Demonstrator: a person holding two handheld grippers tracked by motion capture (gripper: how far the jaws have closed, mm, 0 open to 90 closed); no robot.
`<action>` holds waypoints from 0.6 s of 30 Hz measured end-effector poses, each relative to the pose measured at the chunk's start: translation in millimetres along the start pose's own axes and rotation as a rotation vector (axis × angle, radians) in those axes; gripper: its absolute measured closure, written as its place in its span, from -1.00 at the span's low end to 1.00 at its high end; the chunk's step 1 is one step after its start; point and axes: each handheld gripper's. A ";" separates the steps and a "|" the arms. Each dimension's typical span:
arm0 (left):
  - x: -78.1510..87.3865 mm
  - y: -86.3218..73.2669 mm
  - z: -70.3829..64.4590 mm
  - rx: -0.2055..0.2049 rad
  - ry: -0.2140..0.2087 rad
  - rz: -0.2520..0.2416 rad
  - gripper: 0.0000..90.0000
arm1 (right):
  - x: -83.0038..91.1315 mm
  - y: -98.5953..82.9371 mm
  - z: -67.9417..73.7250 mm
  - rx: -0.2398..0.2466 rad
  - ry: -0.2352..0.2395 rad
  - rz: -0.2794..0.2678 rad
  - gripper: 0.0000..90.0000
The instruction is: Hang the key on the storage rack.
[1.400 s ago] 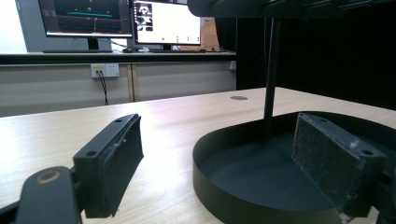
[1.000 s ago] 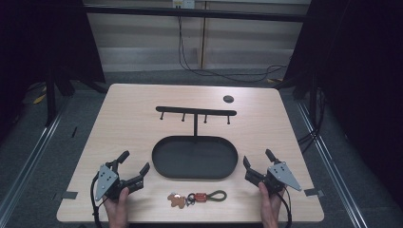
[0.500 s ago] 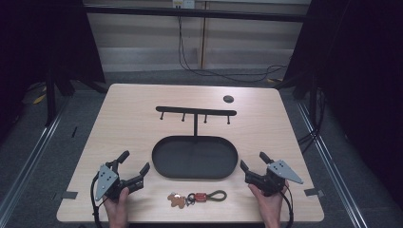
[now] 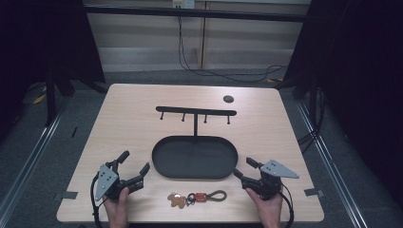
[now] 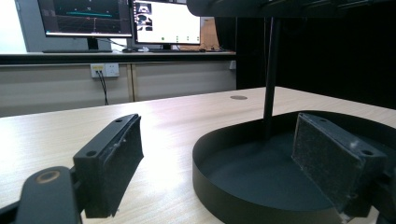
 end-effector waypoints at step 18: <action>0.1 0.0 0.2 -0.002 -0.001 0.002 -0.65 | -14.0 21.1 21.6 0.001 0.176 0.251 -0.09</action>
Point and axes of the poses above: each handheld gripper's, and its own axes: x roughly backward along the jaws, y roughly out of its top, z roughly to its left, and after that the axes turned 3 degrees about y, right-handed
